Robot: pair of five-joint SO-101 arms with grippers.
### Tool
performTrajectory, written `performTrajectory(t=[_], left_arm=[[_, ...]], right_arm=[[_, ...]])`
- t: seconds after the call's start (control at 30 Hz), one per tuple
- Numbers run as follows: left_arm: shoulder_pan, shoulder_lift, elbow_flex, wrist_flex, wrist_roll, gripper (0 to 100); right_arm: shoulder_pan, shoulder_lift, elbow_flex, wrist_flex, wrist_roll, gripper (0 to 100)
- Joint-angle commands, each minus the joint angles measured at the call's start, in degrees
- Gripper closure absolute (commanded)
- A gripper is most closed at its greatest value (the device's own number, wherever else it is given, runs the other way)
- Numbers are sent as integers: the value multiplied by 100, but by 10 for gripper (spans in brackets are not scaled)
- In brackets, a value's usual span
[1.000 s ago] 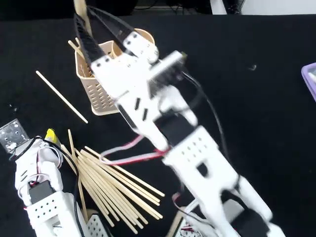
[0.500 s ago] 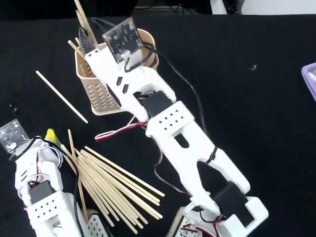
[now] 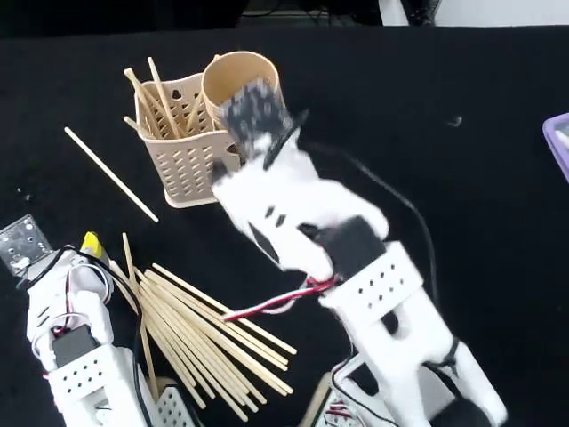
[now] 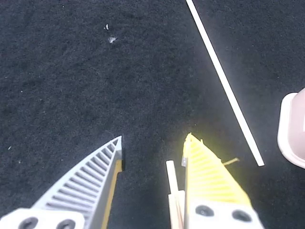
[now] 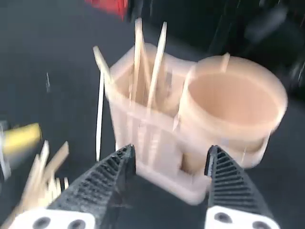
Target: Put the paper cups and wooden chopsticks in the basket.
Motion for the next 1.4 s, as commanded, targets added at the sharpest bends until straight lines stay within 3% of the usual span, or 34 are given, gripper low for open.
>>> performTrajectory(t=[0.0,0.2,0.47,0.67,0.83,1.03,1.27,1.37], left_arm=[[-277,-44,-497,158,-9,795],[-716,-9,-1974,1301,0,791],[-699,607,-3407,1705,0,790],[-523,3297,-5332,1829,0,790],[92,6057,-7644,2936,35,789],[734,8914,-10334,4202,114,789],[813,11604,-13007,4712,1477,718],[813,12554,-13982,4985,1688,686]], right_arm=[[141,-497,1807,-668,-44,763],[141,-567,3846,-2505,-35,765],[123,-541,4031,-2664,-44,765],[114,-541,4092,-2673,-53,765],[-79,-541,4435,-3279,-53,765],[-220,-549,4470,-3297,-18,765],[-229,-576,4470,-3270,-18,765],[-229,-576,4462,-3270,-9,765]])
